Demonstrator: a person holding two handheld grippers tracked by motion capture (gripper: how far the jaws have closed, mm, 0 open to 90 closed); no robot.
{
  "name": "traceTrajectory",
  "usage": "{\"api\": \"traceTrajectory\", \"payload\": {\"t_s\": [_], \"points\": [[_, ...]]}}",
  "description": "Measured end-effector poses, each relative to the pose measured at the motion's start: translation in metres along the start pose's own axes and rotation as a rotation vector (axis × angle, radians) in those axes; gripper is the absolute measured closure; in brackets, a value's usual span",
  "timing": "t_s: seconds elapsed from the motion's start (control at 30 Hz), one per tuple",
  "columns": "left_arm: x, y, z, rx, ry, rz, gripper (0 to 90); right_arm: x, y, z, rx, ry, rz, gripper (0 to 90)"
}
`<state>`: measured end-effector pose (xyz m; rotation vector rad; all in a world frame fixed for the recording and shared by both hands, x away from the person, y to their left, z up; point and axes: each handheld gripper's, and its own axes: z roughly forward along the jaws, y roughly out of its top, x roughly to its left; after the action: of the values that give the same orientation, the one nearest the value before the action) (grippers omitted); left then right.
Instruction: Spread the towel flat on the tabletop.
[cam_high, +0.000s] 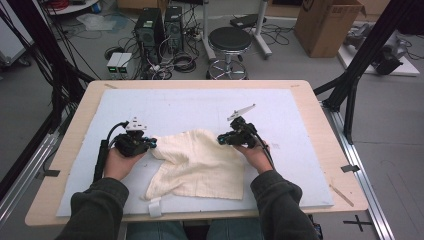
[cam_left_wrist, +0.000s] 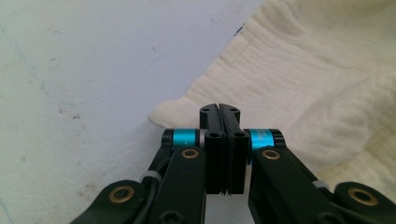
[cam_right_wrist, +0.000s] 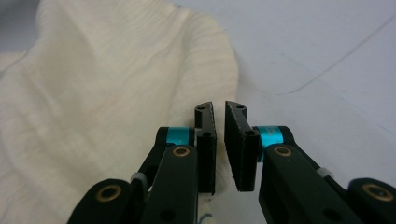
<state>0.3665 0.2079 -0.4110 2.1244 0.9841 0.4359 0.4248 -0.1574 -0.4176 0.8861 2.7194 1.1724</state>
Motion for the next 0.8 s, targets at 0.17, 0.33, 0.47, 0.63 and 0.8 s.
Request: {"api": "traceTrajectory", "payload": {"t_s": [0.17,0.33,0.47,0.63,0.8], "points": [[-0.002,0.000,-0.003,-0.003,0.002,0.004,88.5,0.019,-0.005,0.005,0.065,-0.035,-0.082,77.4],[-0.001,0.000,-0.002,0.005,0.000,0.004,88.5,0.017,-0.012,0.009,0.059,-0.056,-0.062,72.5],[-0.001,0.000,0.000,0.007,0.001,0.001,88.5,0.016,-0.011,0.011,0.046,-0.076,-0.065,71.3],[-0.001,0.000,0.002,0.008,-0.001,-0.001,88.5,0.005,-0.014,0.007,0.034,-0.140,-0.006,69.2],[0.000,0.000,0.005,0.020,-0.002,0.001,88.5,-0.003,-0.016,0.008,0.023,-0.138,0.033,70.5]]}}
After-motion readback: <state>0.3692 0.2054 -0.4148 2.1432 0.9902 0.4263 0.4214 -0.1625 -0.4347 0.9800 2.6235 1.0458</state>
